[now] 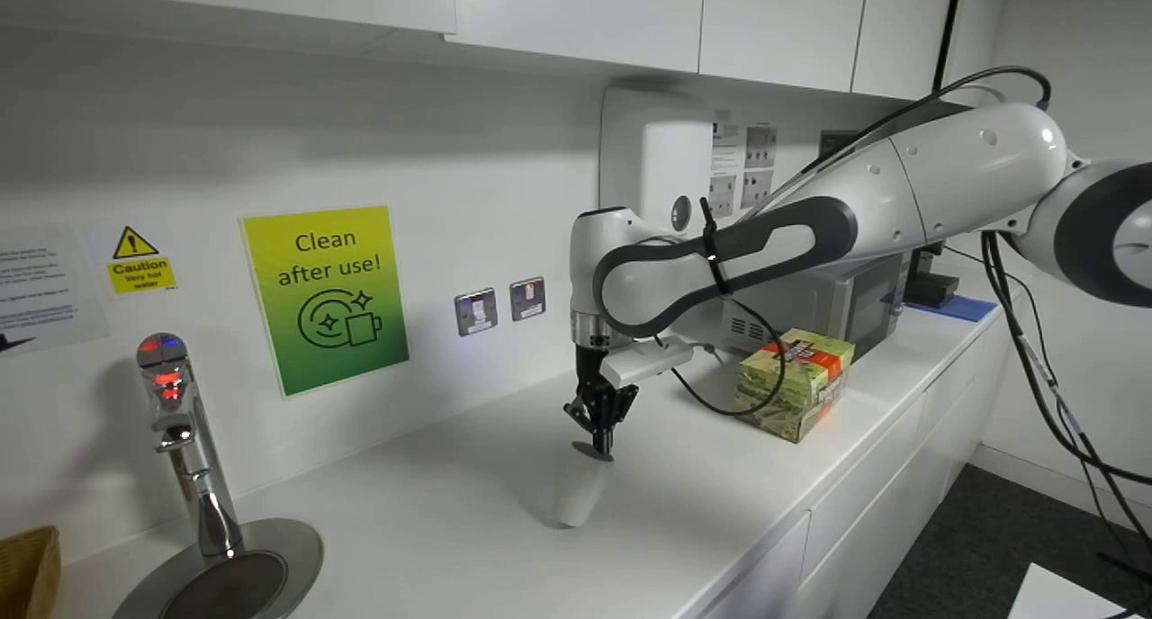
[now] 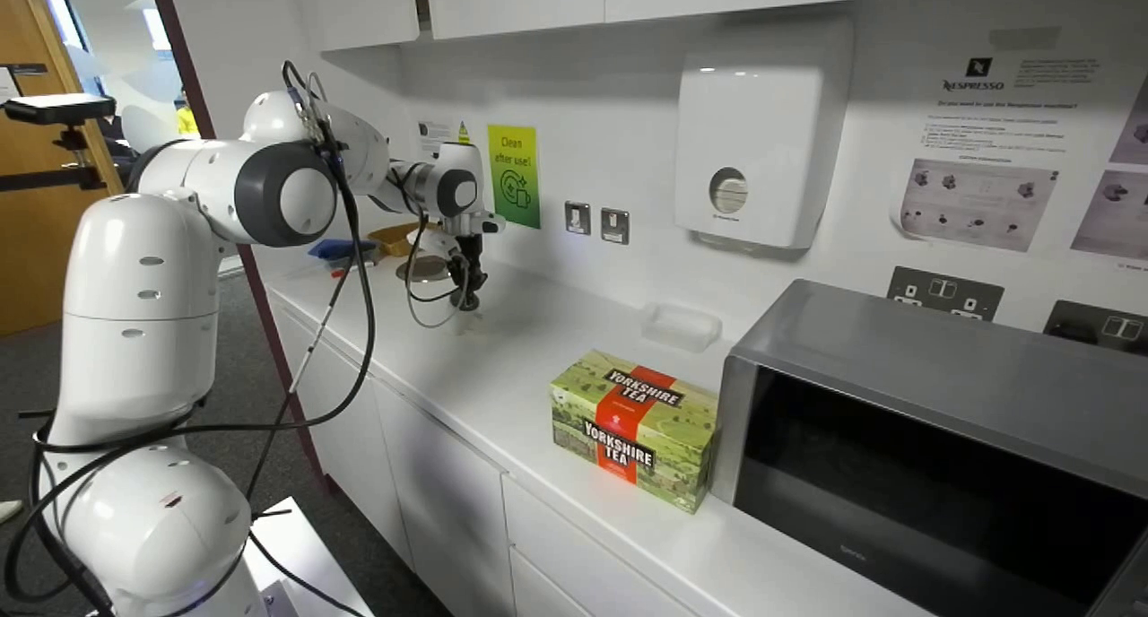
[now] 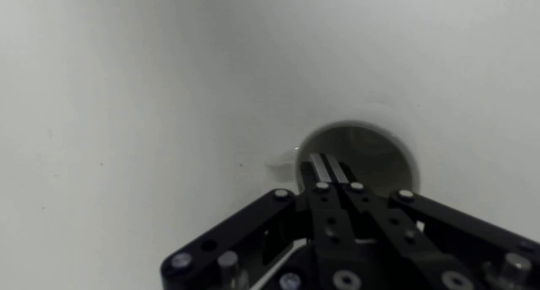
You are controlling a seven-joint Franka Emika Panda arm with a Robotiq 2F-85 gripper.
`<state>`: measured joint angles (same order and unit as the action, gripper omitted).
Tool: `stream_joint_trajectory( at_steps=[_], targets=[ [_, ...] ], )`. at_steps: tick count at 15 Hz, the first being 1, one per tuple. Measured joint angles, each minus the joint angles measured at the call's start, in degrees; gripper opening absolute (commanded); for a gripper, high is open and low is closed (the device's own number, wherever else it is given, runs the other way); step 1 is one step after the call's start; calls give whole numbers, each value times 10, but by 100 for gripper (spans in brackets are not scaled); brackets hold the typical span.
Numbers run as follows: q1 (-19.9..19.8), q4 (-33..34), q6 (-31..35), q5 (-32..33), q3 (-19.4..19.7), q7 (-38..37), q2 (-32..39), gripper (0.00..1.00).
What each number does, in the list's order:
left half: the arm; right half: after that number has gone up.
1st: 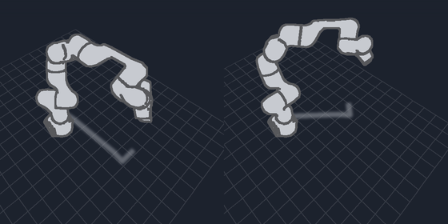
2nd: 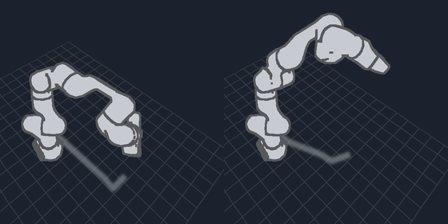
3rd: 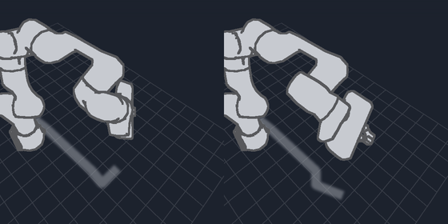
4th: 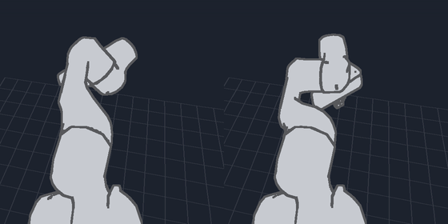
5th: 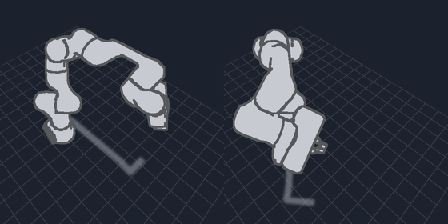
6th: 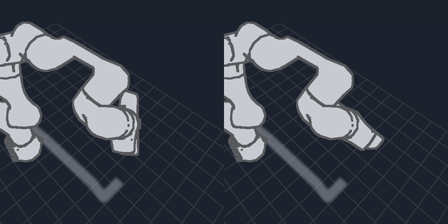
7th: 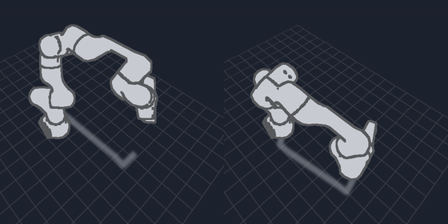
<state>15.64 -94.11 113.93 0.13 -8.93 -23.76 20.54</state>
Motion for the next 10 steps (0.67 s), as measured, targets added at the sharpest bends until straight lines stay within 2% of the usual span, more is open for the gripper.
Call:
stream_joint_trajectory(
  at_steps=[10],
  targets=[
    [0,6,0,0,1,0,0,0]
  ],
)
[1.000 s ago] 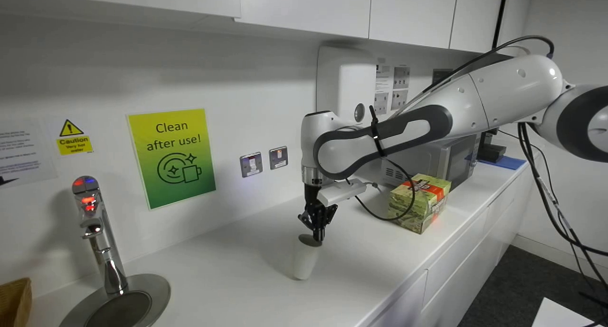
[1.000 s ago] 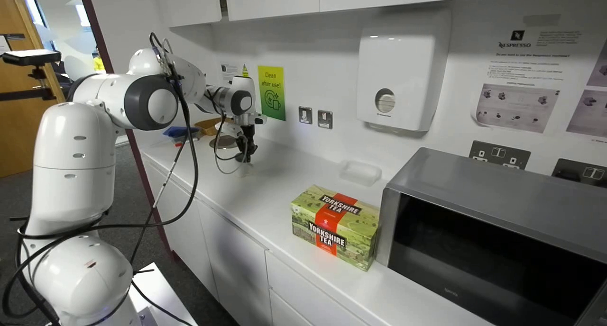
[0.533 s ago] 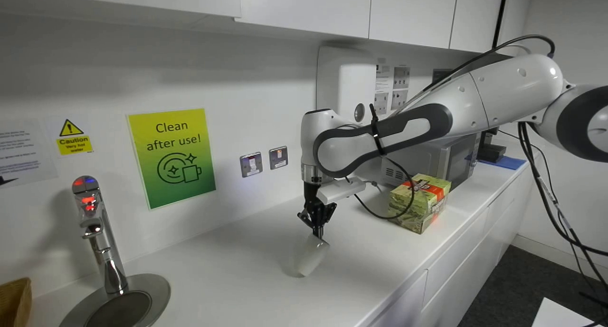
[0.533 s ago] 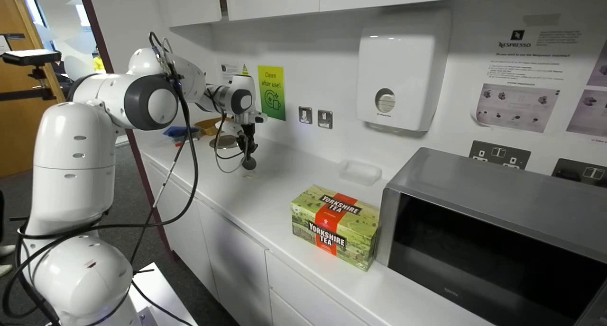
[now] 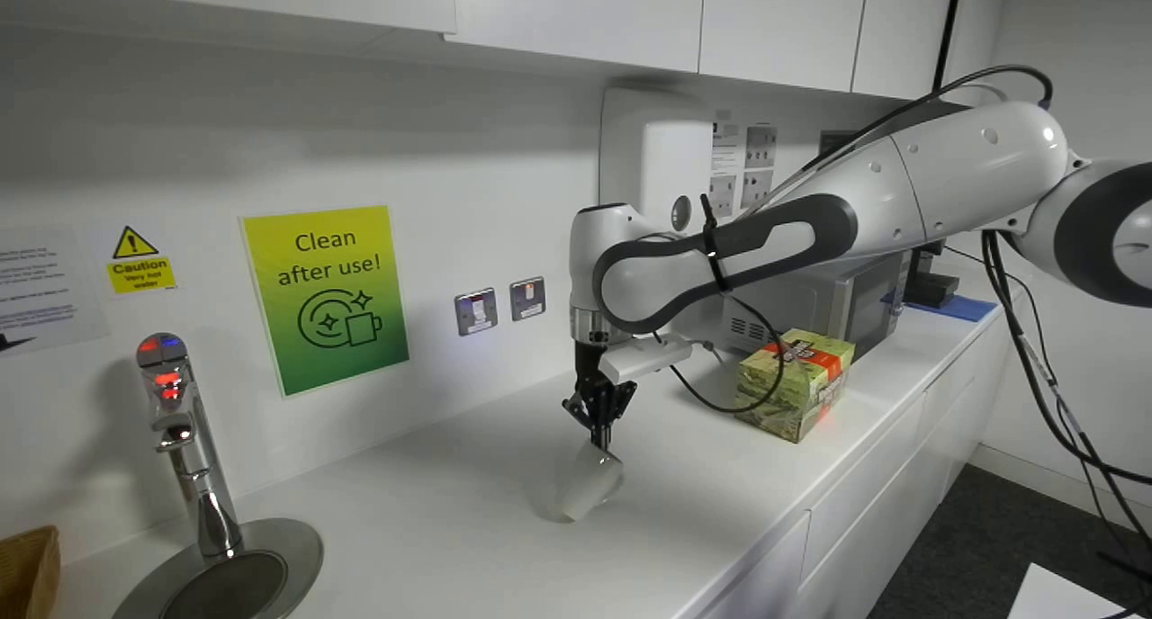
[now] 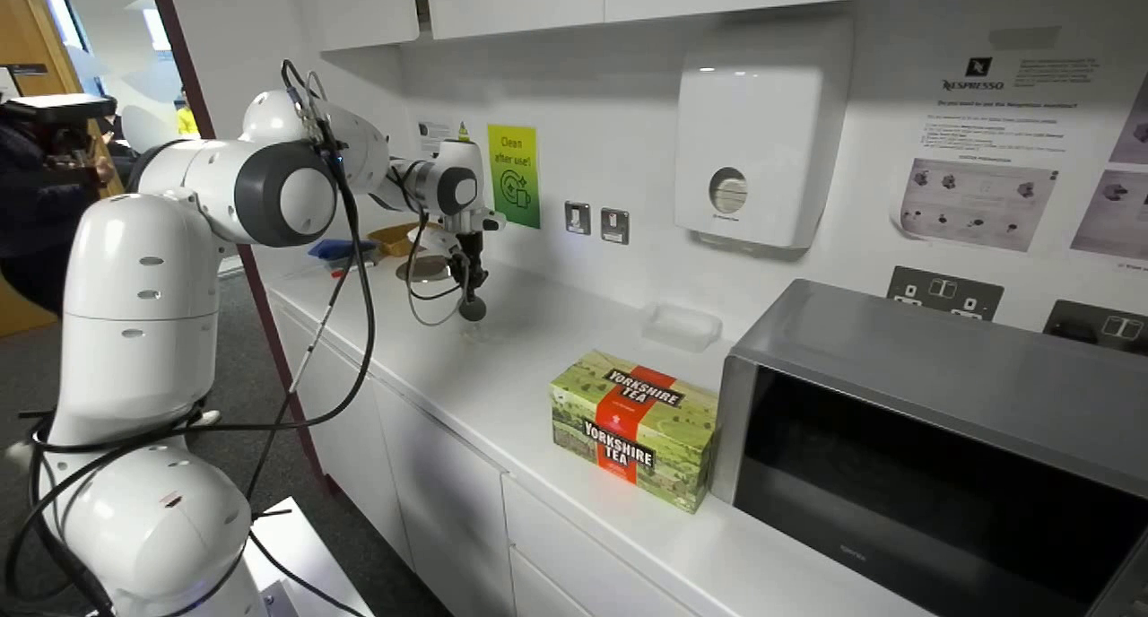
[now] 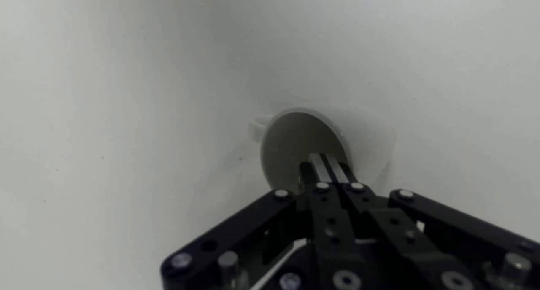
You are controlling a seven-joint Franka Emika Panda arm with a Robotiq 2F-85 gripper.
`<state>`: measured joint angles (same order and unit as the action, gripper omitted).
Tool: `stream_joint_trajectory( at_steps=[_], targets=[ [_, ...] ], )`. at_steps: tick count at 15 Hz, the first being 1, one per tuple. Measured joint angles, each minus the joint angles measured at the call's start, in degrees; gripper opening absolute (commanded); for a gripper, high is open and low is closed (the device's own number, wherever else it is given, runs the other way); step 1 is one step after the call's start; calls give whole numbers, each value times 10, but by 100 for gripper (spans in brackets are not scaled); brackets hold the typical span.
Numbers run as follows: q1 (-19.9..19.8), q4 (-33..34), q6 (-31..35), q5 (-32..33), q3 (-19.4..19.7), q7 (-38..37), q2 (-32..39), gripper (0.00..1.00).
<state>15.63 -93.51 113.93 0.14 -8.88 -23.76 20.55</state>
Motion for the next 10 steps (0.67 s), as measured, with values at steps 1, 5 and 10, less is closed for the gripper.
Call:
stream_joint_trajectory(
  at_steps=[1,5,10],
  targets=[
    [0,1,0,0,0,0,0,0],
    [0,4,0,0,0,0,0,0],
    [0,5,0,0,0,0,0,0]
  ],
)
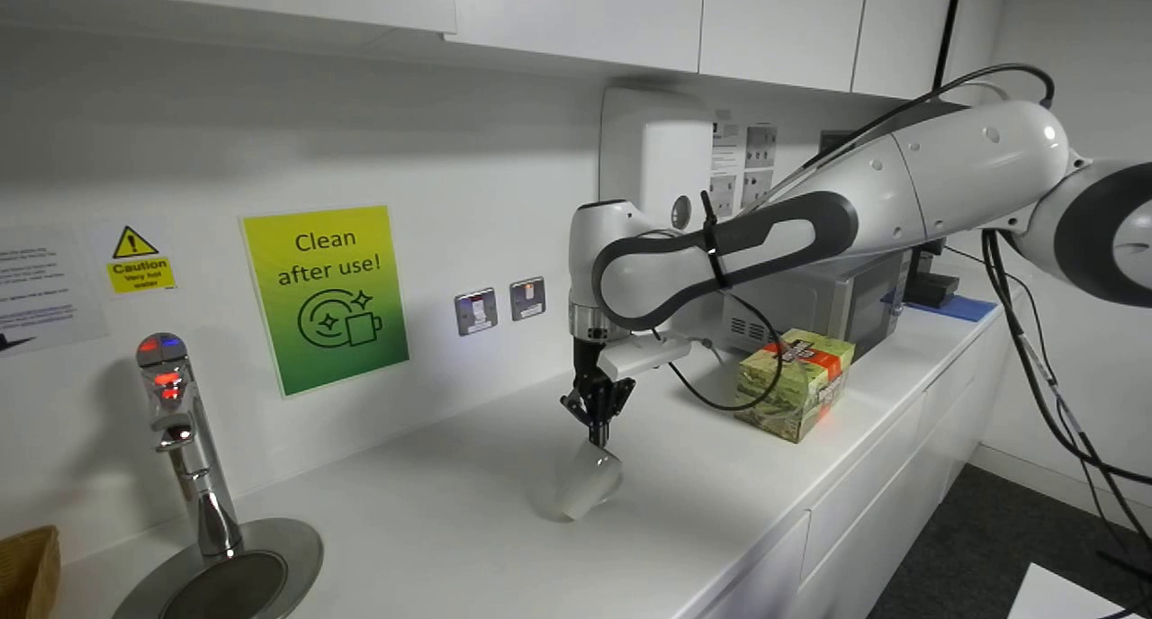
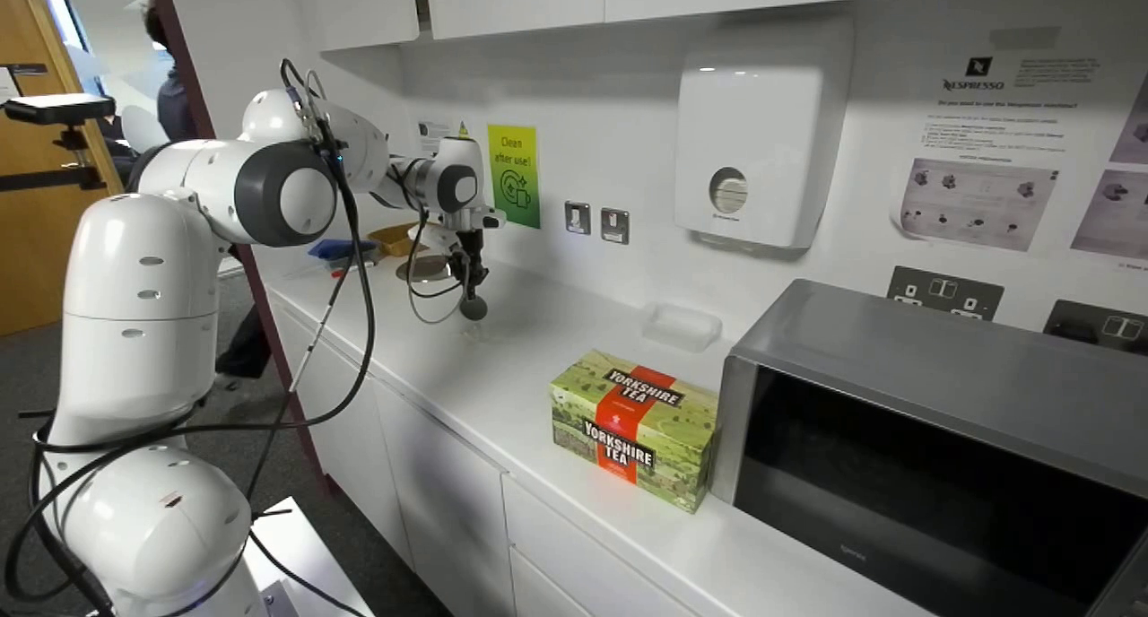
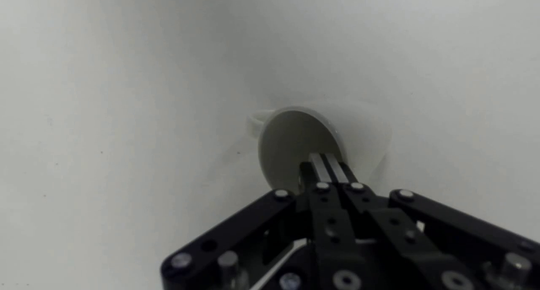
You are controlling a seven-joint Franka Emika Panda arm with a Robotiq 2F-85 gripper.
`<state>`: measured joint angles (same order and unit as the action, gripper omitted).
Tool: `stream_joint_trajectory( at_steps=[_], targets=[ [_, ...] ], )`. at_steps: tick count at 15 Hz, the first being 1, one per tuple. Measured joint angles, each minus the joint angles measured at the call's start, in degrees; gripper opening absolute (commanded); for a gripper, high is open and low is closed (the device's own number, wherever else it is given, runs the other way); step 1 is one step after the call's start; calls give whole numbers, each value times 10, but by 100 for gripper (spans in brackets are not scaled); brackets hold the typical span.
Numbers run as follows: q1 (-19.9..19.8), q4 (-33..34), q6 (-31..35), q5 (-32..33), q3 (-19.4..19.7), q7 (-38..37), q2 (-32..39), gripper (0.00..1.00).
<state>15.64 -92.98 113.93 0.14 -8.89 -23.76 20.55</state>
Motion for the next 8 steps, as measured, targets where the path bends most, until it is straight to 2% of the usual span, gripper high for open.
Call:
stream_joint_trajectory(
  at_steps=[8],
  targets=[
    [3,12,0,-1,-6,0,1,0]
  ],
)
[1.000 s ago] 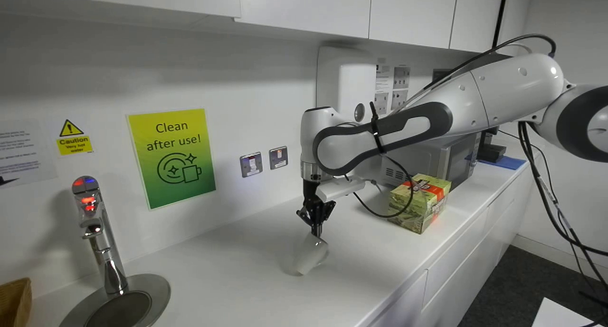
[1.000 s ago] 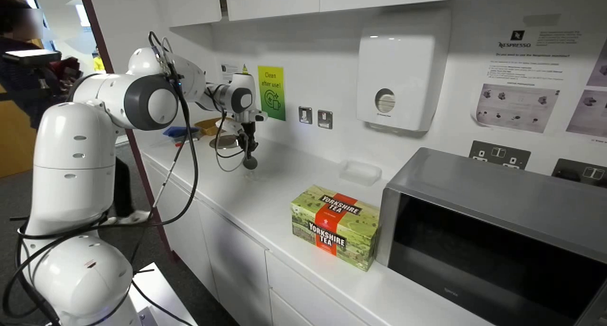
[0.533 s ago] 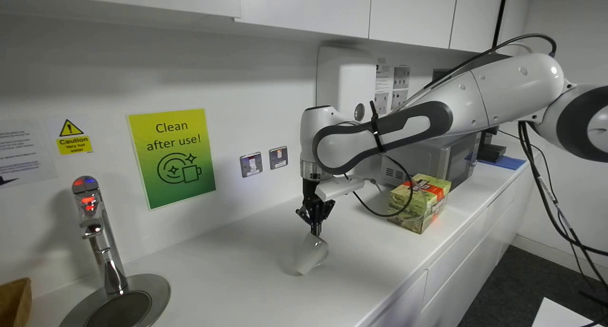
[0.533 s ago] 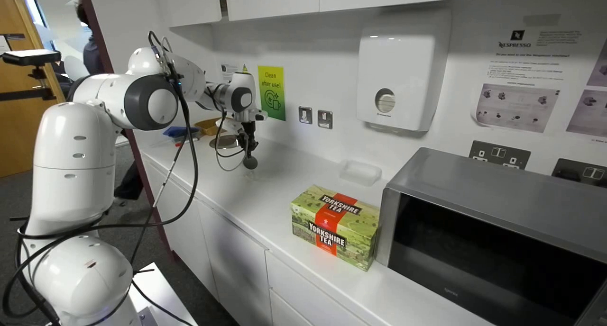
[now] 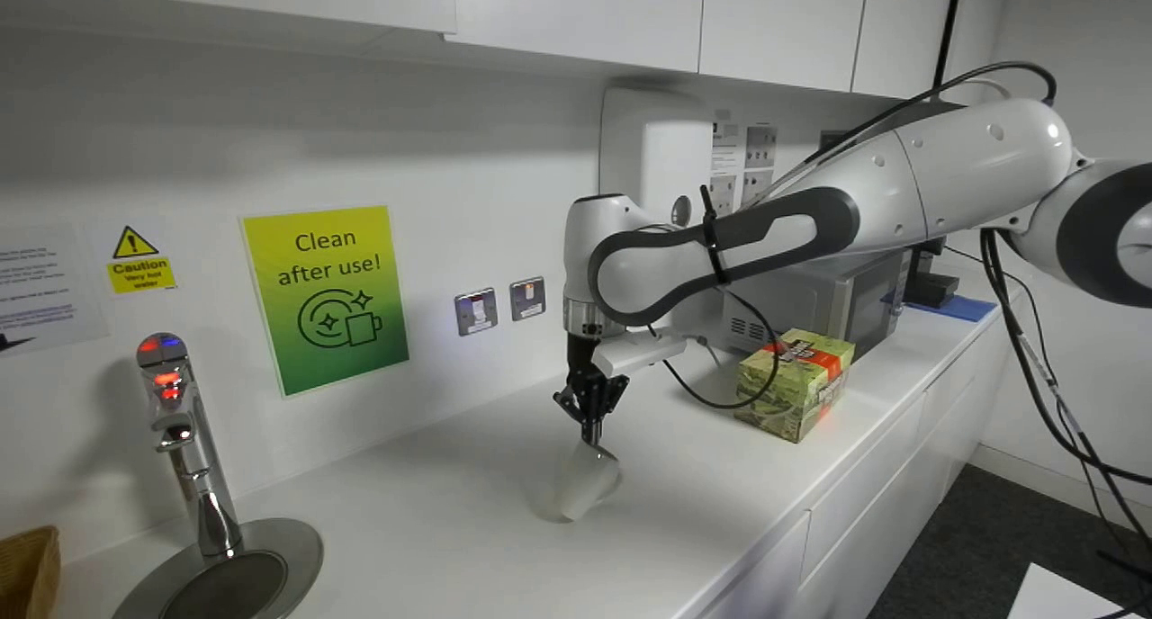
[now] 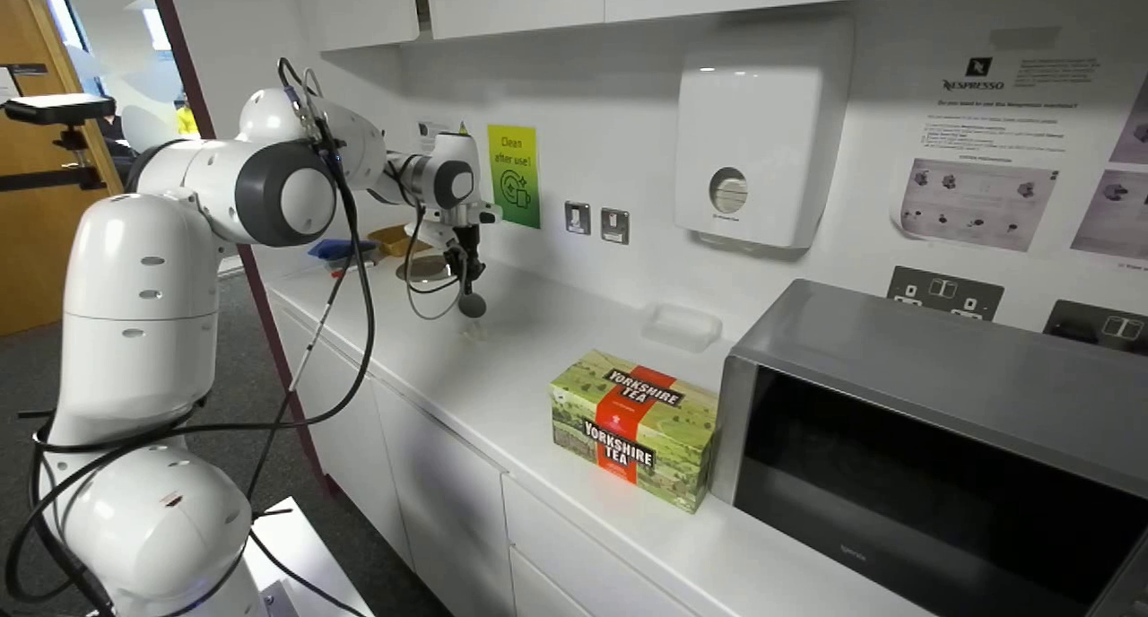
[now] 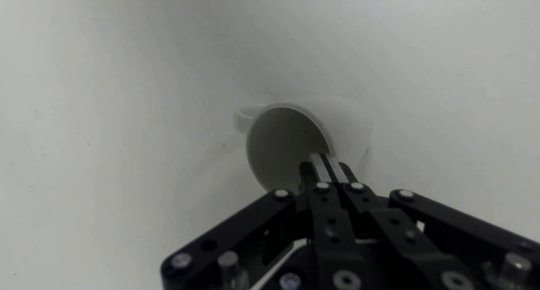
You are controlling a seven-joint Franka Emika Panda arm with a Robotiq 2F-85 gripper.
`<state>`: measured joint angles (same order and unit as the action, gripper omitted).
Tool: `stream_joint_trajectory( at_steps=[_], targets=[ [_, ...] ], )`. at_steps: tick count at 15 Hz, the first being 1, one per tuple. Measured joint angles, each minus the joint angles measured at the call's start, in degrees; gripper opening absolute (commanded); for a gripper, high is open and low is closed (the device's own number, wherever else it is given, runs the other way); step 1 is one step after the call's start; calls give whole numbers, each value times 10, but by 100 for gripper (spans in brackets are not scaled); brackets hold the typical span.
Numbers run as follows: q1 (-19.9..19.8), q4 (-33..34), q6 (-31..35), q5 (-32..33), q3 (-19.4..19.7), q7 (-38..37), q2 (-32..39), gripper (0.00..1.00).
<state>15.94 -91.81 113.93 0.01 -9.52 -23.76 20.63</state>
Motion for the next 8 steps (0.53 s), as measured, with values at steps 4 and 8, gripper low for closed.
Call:
stream_joint_trajectory(
  at_steps=[4,8],
  targets=[
    [2,3,0,0,0,0,1,0],
    [4,5,0,0,0,0,1,0]
  ],
)
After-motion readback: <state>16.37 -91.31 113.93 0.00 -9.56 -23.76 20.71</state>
